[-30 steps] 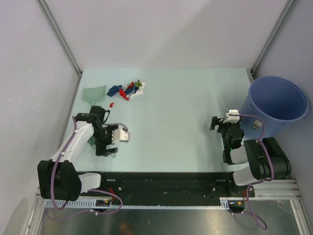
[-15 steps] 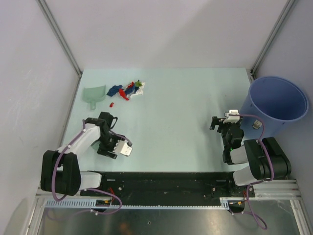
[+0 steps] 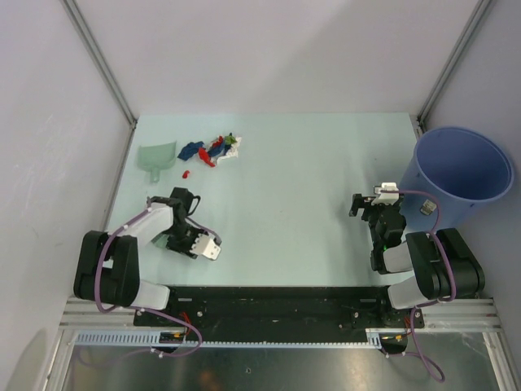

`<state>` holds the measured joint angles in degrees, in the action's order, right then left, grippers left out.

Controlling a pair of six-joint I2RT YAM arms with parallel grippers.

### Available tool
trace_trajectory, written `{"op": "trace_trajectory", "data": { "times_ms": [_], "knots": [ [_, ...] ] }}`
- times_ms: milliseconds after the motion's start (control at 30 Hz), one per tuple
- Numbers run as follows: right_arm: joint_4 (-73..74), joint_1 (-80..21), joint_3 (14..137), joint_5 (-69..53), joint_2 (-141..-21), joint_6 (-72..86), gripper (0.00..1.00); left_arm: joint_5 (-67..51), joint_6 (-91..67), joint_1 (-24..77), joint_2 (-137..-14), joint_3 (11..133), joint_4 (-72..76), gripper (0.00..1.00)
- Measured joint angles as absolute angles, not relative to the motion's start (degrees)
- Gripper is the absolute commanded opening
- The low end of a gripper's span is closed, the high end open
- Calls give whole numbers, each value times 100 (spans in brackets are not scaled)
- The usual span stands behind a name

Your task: Sweep away the paper scraps from the table

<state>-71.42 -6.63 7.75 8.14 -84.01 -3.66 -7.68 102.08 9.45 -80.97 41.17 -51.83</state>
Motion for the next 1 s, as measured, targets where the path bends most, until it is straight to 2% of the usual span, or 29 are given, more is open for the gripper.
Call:
{"op": "trace_trajectory", "data": {
  "times_ms": [33,200,500,1000],
  "knots": [
    [-7142,-663,775,814,-8401,-366,100,-740,10193,950,-8082,4086,-5113,29],
    [-7142,-663,775,814,-8401,-366,100,-589,10114,963,-8018,3986,-5015,0],
    [-7142,-663,775,814,-8401,-366,100,-847,9673,945,-7924,4005,-4853,0],
    [-7148,-670,775,816,-8396,-368,100,-3524,6895,775,-7981,5614,-4482,0]
  ]
}}
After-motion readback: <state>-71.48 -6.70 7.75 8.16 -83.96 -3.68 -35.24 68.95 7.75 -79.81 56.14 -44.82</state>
